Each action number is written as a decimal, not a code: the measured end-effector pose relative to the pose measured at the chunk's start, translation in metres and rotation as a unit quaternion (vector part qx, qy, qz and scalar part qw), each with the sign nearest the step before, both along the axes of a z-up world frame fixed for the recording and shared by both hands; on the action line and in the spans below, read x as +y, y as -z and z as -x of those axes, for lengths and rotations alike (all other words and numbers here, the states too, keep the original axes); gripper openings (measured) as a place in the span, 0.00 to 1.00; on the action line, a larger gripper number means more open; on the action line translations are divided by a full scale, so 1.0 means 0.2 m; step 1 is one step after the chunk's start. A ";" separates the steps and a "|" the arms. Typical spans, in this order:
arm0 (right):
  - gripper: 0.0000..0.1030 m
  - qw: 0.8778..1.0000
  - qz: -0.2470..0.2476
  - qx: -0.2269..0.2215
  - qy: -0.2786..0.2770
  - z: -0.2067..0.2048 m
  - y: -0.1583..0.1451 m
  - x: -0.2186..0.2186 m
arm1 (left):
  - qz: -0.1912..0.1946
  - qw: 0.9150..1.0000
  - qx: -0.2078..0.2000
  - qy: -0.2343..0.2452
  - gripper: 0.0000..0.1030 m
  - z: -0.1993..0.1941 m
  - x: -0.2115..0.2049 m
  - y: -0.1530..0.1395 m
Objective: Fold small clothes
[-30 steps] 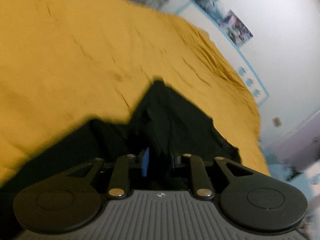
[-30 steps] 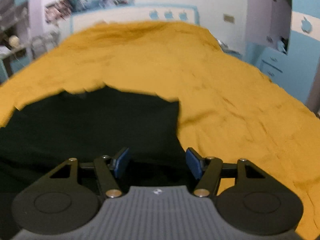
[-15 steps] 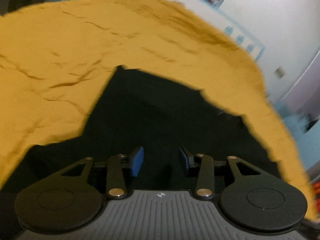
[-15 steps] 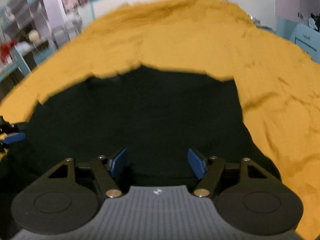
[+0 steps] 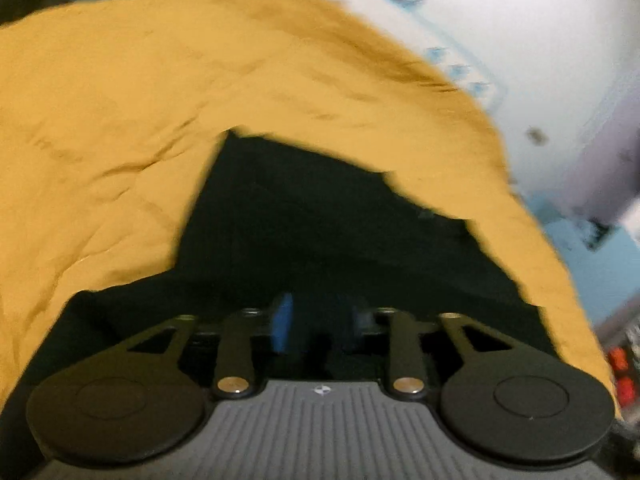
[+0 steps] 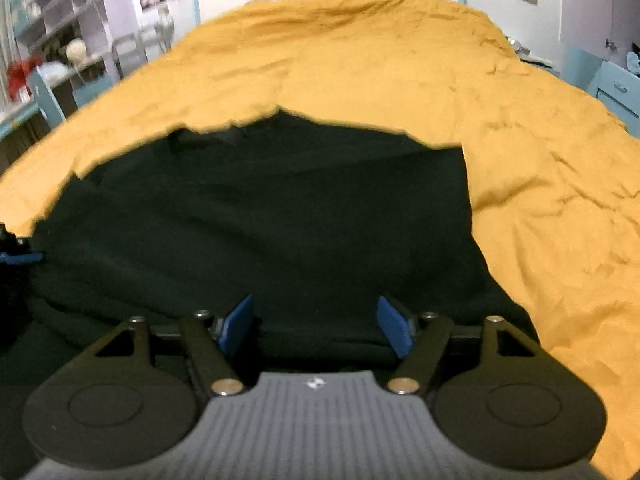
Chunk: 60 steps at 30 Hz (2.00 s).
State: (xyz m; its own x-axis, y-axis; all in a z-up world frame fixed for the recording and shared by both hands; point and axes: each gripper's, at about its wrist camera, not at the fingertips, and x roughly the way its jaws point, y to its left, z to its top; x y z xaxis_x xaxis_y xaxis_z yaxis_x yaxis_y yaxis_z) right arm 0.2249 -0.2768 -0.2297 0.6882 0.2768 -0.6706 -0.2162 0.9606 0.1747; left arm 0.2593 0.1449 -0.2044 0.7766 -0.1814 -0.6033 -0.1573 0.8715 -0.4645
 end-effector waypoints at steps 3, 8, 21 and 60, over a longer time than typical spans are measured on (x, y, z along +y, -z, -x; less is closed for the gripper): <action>0.79 1.000 0.003 -0.007 0.011 0.02 -0.04 0.01 | -0.044 0.998 0.001 0.040 0.61 0.05 -0.11 -0.04; 0.78 0.999 0.025 0.030 0.028 -0.01 0.08 -0.05 | -0.049 0.997 0.057 0.032 0.55 0.05 -0.12 0.08; 0.76 0.992 -0.047 -0.115 0.022 0.55 -0.52 -0.31 | -0.007 0.994 -0.017 0.108 0.62 0.56 0.11 -0.39; 0.49 0.929 -0.262 0.225 -0.133 1.67 0.27 -0.81 | 0.216 0.958 0.068 0.175 0.62 1.50 0.54 0.27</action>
